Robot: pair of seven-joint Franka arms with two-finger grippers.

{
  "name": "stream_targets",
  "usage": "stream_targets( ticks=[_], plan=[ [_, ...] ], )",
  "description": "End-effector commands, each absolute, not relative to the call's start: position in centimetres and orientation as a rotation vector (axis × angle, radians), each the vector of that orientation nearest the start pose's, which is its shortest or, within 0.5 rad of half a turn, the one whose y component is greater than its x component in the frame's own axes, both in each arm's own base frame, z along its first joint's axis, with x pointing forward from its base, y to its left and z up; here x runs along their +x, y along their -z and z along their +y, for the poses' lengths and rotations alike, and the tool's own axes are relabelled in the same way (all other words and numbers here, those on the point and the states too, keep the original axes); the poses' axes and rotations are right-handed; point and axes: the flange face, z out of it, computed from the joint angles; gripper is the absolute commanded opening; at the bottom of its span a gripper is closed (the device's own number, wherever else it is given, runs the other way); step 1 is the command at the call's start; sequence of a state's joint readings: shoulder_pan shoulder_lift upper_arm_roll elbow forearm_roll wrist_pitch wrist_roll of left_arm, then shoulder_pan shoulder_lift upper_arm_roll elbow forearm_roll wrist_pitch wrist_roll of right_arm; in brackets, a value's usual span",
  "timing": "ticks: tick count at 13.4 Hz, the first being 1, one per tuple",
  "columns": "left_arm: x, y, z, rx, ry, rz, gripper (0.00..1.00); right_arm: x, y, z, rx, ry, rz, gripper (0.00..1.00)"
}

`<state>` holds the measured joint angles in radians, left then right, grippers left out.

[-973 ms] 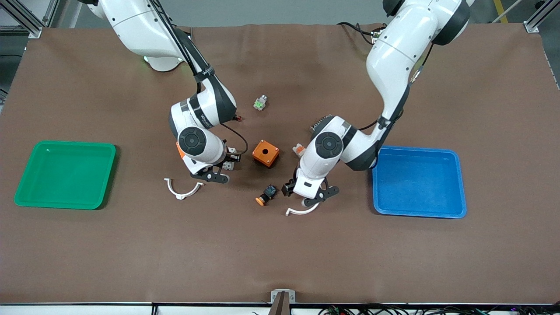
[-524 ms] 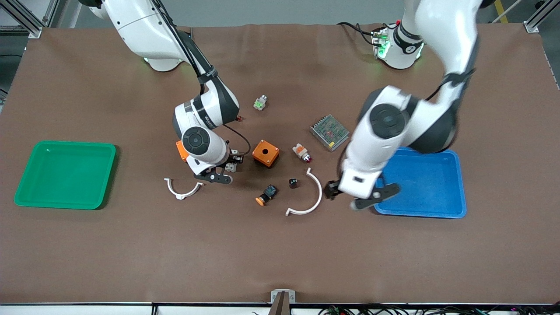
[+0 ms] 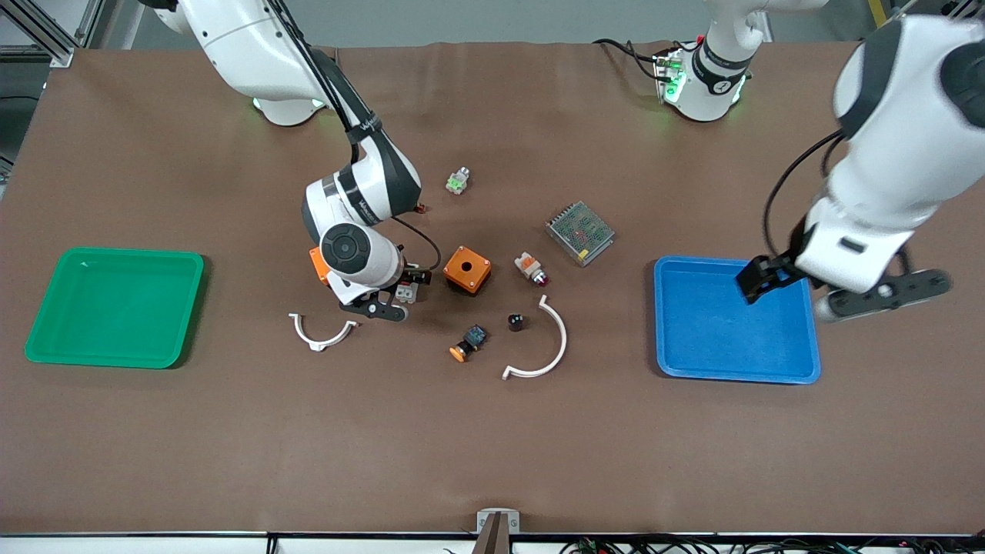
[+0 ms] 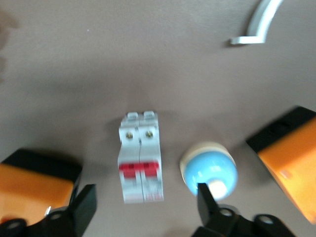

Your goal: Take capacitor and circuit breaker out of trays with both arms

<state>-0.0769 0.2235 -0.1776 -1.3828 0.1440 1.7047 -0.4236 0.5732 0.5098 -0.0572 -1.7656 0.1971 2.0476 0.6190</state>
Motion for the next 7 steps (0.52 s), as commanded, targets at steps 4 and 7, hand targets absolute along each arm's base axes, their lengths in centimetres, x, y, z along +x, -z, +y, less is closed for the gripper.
stream_targets(
  ticks=[4,7],
  plan=[
    [57.1,-65.0,-8.3,-3.081,0.107,-0.12,1.0,53.6,-41.3,23.3,-3.034,-0.503,0.416,1.0],
    [54.9,-65.5,-5.4,-3.081,0.077,-0.024,1.0,53.1,-46.5,17.0,-3.016,-0.464,0.37,1.0]
  ],
)
